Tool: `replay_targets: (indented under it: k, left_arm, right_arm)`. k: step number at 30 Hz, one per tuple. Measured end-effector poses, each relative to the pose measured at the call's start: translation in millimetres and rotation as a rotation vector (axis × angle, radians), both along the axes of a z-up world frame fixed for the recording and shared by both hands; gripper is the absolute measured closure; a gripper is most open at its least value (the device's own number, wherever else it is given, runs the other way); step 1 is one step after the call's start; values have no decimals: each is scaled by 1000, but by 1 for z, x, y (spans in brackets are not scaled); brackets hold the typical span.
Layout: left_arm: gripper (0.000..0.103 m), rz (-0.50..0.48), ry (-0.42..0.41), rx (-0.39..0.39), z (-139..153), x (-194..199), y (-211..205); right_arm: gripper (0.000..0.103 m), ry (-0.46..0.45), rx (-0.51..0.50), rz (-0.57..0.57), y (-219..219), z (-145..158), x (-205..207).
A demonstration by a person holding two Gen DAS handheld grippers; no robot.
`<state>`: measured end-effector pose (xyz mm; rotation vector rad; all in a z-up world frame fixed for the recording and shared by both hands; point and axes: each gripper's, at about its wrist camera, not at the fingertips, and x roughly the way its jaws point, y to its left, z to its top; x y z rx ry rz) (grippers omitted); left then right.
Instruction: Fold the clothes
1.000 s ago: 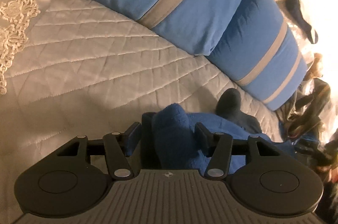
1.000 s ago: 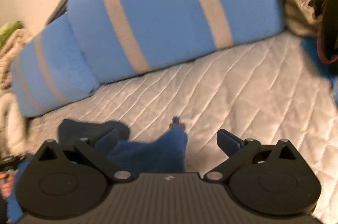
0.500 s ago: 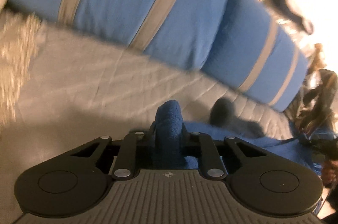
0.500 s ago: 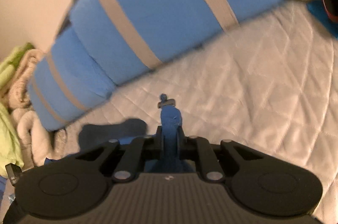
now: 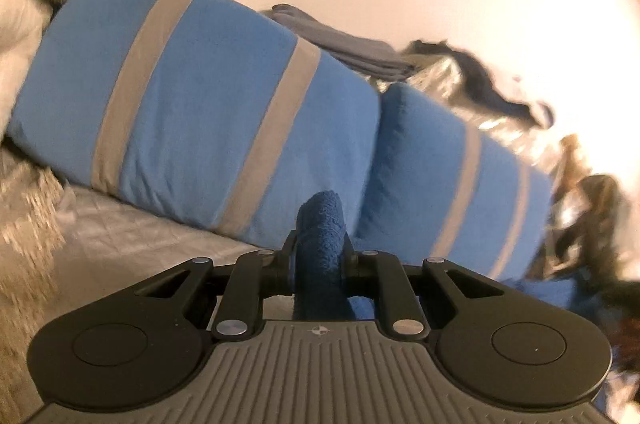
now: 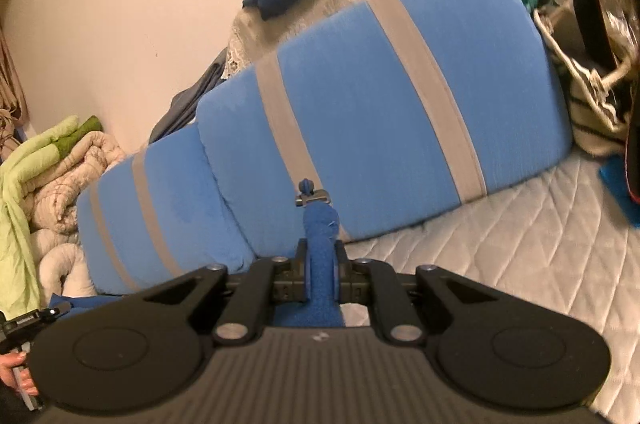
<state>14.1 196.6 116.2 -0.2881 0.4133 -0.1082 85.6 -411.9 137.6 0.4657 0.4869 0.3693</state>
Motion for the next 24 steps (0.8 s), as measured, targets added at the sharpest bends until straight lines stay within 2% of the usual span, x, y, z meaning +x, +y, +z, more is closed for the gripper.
replay_targets:
  k: [4,6,13,15,17,18,19,20,21,22,23,24]
  left_arm:
    - [85,51,164,115,-33,38,-18]
    - [85,79,201,138,-41,49,-21]
    - [85,107,221,123,-51,62,-11]
    - [84,105,258,115,-57,67,-10]
    - [76,93,317,93,-64,72,-5]
    - [75,86,348,81,-67,74,-3]
    - [68,94,360,70,-66,74,1]
    - [62,107,366,60,-64,73,5]
    - [56,127,357,47,-59,68,9]
    - [52,149,343,34,-53,63,14]
    - [45,166,326,18,-48,57,18]
    - [41,182,309,2,-43,50,21]
  right_arm:
    - [93,105,-56,-20,11,-33,32]
    - [93,153,-82,-28,19,-49,45]
    - [93,203,-120,-45,27,-60,60]
    - [93,219,-119,-51,27,-61,63]
    - [91,235,-119,-57,27,-63,66]
    - [85,243,-119,-61,27,-64,68]
    - [74,251,-119,-64,27,-64,70]
    - [51,259,-119,-67,27,-65,71]
    - [41,268,-119,-70,27,-66,73]
    - [20,264,-119,-75,26,-63,71]
    - [11,248,-114,-81,24,-59,67]
    - [11,239,-109,-82,23,-55,64]
